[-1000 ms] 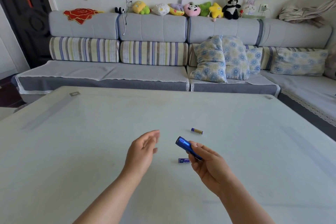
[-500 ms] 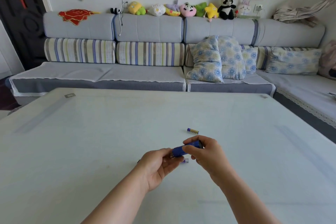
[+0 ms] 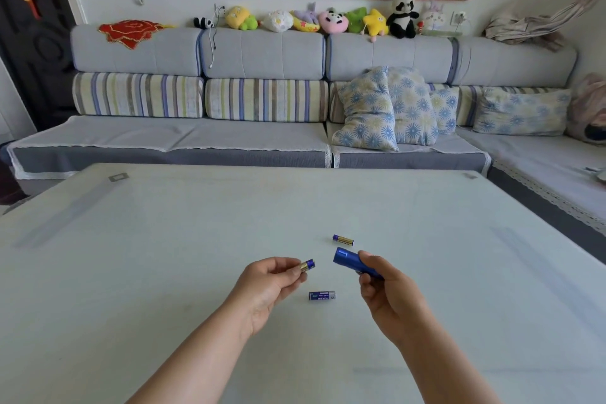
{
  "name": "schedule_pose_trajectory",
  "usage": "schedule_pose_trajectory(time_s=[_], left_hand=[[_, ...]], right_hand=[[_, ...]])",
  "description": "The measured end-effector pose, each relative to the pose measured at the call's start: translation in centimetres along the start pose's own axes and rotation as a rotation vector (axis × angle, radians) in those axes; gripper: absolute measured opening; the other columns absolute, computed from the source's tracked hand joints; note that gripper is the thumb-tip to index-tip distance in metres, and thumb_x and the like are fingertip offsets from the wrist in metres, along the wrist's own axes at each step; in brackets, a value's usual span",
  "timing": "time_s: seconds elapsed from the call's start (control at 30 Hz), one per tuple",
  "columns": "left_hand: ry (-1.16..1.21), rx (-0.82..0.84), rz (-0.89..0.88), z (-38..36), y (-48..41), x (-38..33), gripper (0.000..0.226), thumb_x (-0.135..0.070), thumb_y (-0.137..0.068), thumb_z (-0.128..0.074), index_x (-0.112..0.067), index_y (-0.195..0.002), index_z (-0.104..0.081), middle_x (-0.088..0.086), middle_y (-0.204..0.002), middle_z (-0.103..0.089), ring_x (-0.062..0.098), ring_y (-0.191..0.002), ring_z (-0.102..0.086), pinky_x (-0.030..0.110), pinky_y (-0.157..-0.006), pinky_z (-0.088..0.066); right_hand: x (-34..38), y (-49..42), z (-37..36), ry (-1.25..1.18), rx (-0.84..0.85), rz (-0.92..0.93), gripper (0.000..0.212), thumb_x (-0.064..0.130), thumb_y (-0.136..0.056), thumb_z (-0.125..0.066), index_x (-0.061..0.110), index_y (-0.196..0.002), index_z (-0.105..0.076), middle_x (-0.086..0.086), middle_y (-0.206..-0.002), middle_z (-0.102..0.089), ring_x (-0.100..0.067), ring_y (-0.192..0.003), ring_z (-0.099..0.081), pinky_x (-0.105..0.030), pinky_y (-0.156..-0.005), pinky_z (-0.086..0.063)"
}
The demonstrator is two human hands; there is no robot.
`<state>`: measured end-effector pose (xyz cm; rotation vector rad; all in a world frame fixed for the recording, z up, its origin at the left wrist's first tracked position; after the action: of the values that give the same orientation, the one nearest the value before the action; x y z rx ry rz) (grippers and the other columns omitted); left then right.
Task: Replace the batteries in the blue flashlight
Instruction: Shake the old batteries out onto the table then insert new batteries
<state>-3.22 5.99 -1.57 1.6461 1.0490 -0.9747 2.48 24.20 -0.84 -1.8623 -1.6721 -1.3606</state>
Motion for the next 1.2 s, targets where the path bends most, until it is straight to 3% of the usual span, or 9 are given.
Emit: schedule_pose_trajectory(time_s=[0.13, 0.27, 0.37, 0.5, 0.8, 1.07, 1.2], left_hand=[[-0.499, -0.123, -0.202, 0.3, -1.9, -0.3, 0.008, -0.006, -0.083, -0.064, -0.010, -0.086, -0.071, 0.003, -0.073, -0.066, 0.013, -0.065, -0.059, 0.020, -0.063, -0.046], [-0.844, -0.157, -0.352, -0.3, -3.4, -0.4, 0.010, -0.016, -0.081, -0.066, -0.021, -0.085, -0.073, -0.004, -0.080, -0.071, 0.006, -0.073, -0.061, 0.007, -0.057, -0.039], [-0.983, -0.154, -0.351, -0.7, -4.4, 0.1, 0.010, -0.020, -0.082, -0.065, -0.023, -0.086, -0.073, -0.003, -0.087, -0.074, 0.012, -0.079, -0.062, 0.020, -0.062, -0.039], [-1.063, -0.142, -0.367, -1.4, -5.3, 0.6, 0.010, -0.024, -0.083, -0.063, -0.026, -0.085, -0.073, 0.000, -0.084, -0.073, 0.016, -0.072, -0.059, 0.022, -0.057, -0.036], [-1.179, -0.092, -0.400, -1.8, -6.8, 1.6, 0.013, -0.024, -0.084, -0.061, -0.025, -0.092, -0.072, 0.001, -0.097, -0.075, 0.020, -0.093, -0.065, 0.029, -0.080, -0.051], [-1.276, -0.067, -0.421, -1.6, -7.3, 2.2, 0.014, -0.026, -0.086, -0.058, -0.021, -0.094, -0.068, 0.005, -0.089, -0.071, 0.022, -0.088, -0.062, 0.028, -0.073, -0.046], [-1.255, -0.076, -0.390, -1.4, -7.3, 2.2, 0.029, -0.028, -0.087, -0.058, -0.026, -0.116, -0.061, -0.003, -0.123, -0.066, 0.019, -0.116, -0.057, 0.028, -0.092, -0.044]], right_hand=[[-0.2, 0.0, 0.7, -0.066, -0.023, -0.024, 0.006, 0.006, -0.078, -0.064, 0.003, -0.083, -0.066, -0.009, -0.072, -0.055, -0.008, -0.038, -0.048, -0.014, -0.036, -0.040], [-0.6, -0.1, 1.2, -0.107, -0.042, -0.037, 0.005, 0.005, -0.079, -0.063, 0.003, -0.081, -0.067, -0.011, -0.076, -0.056, -0.009, -0.037, -0.048, -0.015, -0.035, -0.040], [-0.8, -0.1, 1.3, -0.127, -0.047, -0.048, 0.005, 0.004, -0.078, -0.063, 0.002, -0.079, -0.067, -0.012, -0.076, -0.056, -0.009, -0.037, -0.048, -0.015, -0.034, -0.040], [-0.8, -0.3, 1.3, -0.143, -0.051, -0.057, 0.004, 0.004, -0.078, -0.063, 0.002, -0.078, -0.066, -0.013, -0.075, -0.056, -0.010, -0.036, -0.048, -0.015, -0.034, -0.040], [-0.6, -0.8, 1.3, -0.160, -0.048, -0.064, 0.006, 0.004, -0.074, -0.066, 0.001, -0.079, -0.066, -0.014, -0.078, -0.055, -0.010, -0.037, -0.048, -0.016, -0.034, -0.040], [-0.5, -0.6, 1.2, -0.165, -0.041, -0.065, 0.004, 0.005, -0.075, -0.065, 0.002, -0.079, -0.066, -0.014, -0.077, -0.056, -0.011, -0.038, -0.048, -0.015, -0.034, -0.040], [-0.5, -0.5, 1.2, -0.166, -0.039, -0.065, 0.005, 0.005, -0.076, -0.065, 0.002, -0.079, -0.067, -0.014, -0.077, -0.056, -0.011, -0.038, -0.048, -0.015, -0.035, -0.040]])
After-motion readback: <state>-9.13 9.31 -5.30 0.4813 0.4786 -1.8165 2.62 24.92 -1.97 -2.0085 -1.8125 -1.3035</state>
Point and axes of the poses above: each hand's wrist, its own y-axis away from the middle knuckle, its own z-axis out of the back of the hand, x = y × z, the point moved 4 cm from there along -y, towards the middle knuckle
